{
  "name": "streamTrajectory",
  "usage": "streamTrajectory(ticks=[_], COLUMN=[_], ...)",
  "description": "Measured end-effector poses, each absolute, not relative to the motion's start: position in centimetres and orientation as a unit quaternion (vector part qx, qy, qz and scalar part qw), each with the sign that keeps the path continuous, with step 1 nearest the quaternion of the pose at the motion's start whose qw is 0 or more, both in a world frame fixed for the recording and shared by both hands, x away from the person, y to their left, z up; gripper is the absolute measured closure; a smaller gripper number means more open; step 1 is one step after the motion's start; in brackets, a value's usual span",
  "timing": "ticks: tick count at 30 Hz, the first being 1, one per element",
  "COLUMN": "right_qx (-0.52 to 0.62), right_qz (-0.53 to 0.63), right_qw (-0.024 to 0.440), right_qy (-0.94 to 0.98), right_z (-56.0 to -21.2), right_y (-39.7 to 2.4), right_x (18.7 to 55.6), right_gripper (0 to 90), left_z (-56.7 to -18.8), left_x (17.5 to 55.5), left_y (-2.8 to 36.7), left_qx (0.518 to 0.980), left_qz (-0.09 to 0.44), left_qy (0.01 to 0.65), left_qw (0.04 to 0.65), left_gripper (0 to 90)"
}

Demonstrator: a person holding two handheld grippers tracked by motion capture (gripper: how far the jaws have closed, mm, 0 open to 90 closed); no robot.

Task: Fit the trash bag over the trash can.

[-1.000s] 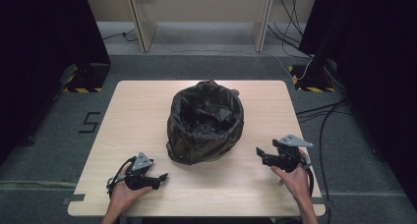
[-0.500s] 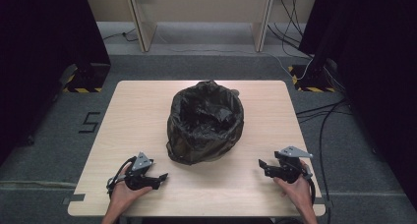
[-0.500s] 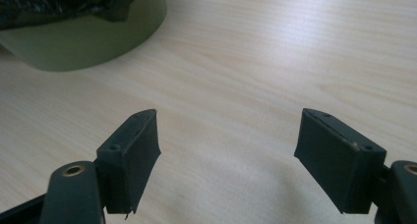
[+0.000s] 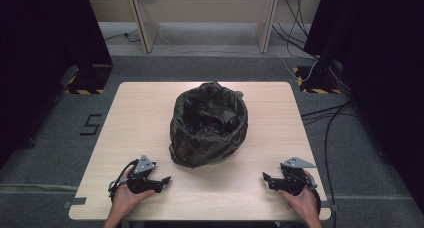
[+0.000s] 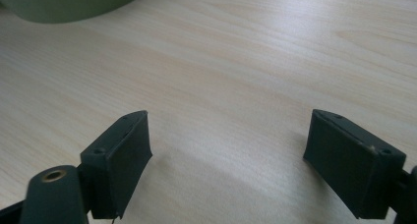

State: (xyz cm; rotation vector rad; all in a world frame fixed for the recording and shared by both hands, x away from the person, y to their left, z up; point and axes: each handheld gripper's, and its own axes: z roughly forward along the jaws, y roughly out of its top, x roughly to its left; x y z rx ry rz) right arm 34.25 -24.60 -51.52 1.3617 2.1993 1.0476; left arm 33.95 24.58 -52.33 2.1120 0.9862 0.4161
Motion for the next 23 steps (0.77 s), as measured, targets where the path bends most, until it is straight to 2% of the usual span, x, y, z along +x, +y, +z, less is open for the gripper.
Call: streamTrajectory(ticks=[10, 23], right_qx=[0.461, 0.461], right_qz=[0.337, 0.337], right_qw=[0.201, 0.2], right_qy=[0.796, 0.796], right_z=[-51.62, -51.63], right_y=[-24.19, -24.18], right_x=[33.66, 33.67], right_gripper=[14.0, 13.6], left_z=[-52.33, -52.33], left_x=[33.94, 33.94], left_y=[24.58, 24.58], left_qx=[0.826, 0.826], left_qz=[0.163, 0.163], left_qy=[0.386, 0.386], left_qw=[0.377, 0.377], left_gripper=[18.1, 18.1])
